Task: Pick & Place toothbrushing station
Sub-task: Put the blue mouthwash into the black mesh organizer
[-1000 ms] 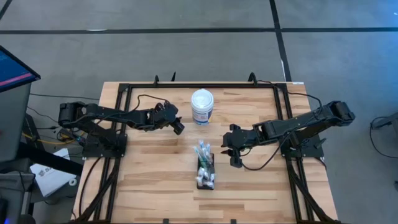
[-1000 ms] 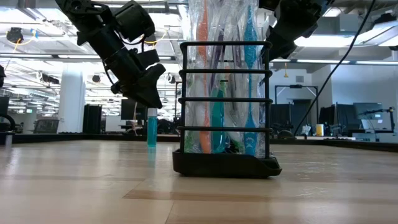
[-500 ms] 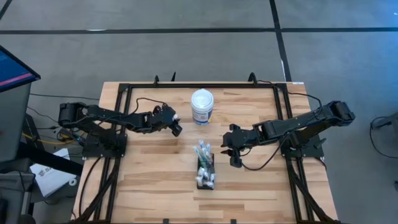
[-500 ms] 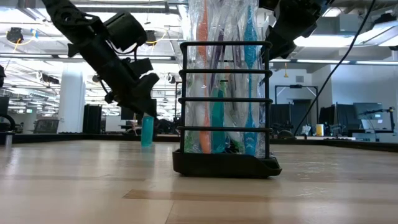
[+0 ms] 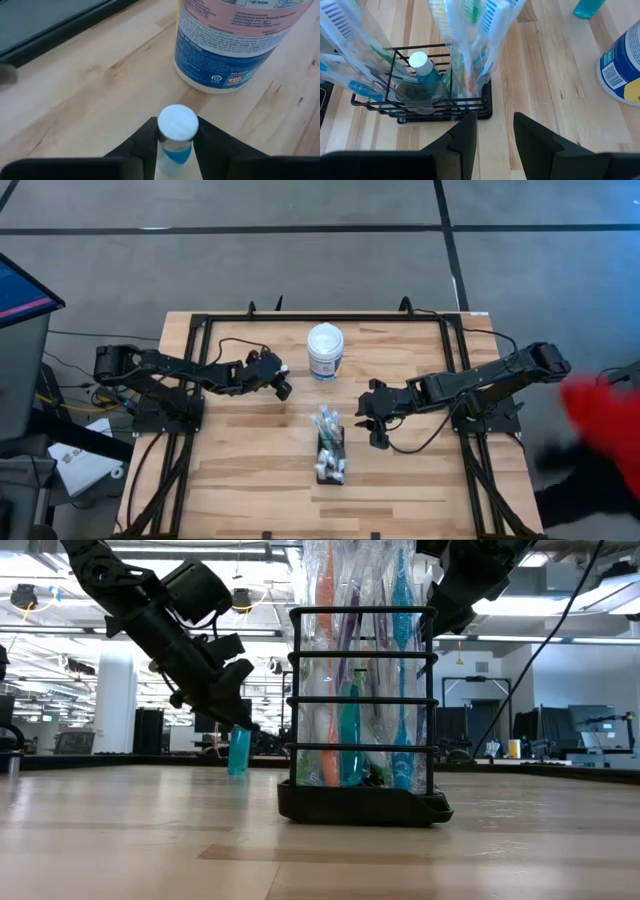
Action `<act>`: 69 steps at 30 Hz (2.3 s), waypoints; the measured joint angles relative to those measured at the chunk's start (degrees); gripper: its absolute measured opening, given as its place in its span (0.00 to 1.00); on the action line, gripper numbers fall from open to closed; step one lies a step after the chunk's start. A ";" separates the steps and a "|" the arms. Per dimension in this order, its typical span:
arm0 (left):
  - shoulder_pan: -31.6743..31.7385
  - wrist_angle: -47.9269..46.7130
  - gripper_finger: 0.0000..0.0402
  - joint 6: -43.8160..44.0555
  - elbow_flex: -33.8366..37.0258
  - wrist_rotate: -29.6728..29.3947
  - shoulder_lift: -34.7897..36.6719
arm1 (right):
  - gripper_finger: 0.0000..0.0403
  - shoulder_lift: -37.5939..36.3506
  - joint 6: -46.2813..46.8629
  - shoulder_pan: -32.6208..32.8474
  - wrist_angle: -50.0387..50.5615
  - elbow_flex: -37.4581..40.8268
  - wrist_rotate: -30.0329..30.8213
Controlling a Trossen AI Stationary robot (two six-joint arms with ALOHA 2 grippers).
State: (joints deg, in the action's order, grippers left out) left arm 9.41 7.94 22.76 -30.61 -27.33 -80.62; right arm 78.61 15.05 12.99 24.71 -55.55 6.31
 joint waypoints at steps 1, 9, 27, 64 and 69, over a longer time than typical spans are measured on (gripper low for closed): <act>0.00 -0.02 0.24 0.00 0.00 0.00 0.00 | 0.30 0.00 0.00 0.00 0.00 0.02 0.00; 0.00 0.17 0.23 0.00 0.00 0.00 0.00 | 0.30 0.02 -0.02 0.00 0.07 0.02 0.00; -11.28 2.51 0.22 2.80 -0.04 9.79 0.02 | 0.30 0.02 -0.02 0.00 0.01 0.02 0.00; -31.12 6.98 0.22 4.49 -10.52 13.73 0.00 | 0.30 0.02 -0.02 0.00 -0.47 0.00 -0.02; -31.10 6.95 0.22 2.03 -12.19 13.68 0.00 | 0.30 0.02 -0.02 -0.02 -0.95 0.02 -0.02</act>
State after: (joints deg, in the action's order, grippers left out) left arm -21.69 14.90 24.80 -42.80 -13.65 -80.62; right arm 78.63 15.03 12.97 23.76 -55.53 6.29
